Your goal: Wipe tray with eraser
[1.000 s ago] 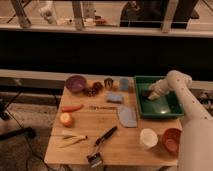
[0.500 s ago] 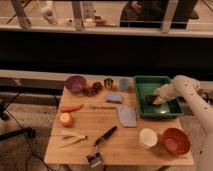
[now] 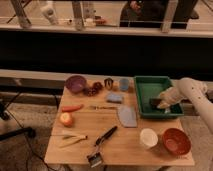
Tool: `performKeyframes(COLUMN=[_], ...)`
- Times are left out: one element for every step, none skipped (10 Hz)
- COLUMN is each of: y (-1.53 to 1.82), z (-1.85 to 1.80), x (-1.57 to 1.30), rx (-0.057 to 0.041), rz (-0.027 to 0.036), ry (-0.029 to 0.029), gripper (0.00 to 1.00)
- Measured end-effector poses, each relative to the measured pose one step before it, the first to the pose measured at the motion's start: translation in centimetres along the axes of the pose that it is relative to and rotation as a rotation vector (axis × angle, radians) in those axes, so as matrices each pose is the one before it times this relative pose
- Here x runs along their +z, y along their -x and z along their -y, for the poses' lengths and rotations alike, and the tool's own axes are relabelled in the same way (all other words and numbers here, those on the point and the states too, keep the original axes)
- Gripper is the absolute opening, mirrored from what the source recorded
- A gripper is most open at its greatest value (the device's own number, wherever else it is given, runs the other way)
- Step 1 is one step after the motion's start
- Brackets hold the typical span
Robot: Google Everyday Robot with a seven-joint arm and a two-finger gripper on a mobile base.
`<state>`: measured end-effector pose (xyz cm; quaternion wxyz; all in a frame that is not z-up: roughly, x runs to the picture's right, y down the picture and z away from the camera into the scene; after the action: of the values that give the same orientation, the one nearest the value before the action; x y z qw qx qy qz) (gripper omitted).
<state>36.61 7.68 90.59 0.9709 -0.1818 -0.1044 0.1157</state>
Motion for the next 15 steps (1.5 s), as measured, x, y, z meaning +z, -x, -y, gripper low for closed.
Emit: performKeyframes(y=[-0.731, -0.551, -0.234, -0.112, -0.096, 0.008, -0.079, 0.442, 0.550, 0.028, 0.049, 0.351, 0.524, 0.639, 0.291], z=[-0.569, -0.206, 0.179, 0.346, 0.446, 0.492, 0.649, 0.966, 0.970, 0.632, 1.066, 0.634, 0.870, 1.057, 0.662], x=[-0.184, -0.099, 0.044, 0.070, 0.151, 0.127, 0.271, 0.428, 0.378, 0.154, 0.216, 0.202, 0.230, 0.313, 0.256], rx=[0.01781, 0.01191, 0.00970, 0.00774, 0.00577, 0.00494, 0.00345, -0.00089, -0.00262, 0.00190, 0.00325, -0.00352, -0.00773, -0.00933, -0.00375], rz=[-0.01219, -0.00488, -0.00580, -0.00330, -0.00327, -0.00065, -0.00384, 0.00388, 0.00354, -0.00055, 0.00100, 0.00349, 0.00460, 0.00673, 0.00617], ry=[0.02115, 0.00486, 0.00253, 0.00036, -0.00008, -0.00190, -0.00153, -0.00440, -0.00626, -0.00512, -0.01686, -0.01278, -0.02034, -0.02510, -0.01917], gripper=[0.00, 0.00, 0.00, 0.00, 0.00, 0.00, 0.00, 0.00, 0.00, 0.00, 0.00, 0.00, 0.00, 0.00, 0.00])
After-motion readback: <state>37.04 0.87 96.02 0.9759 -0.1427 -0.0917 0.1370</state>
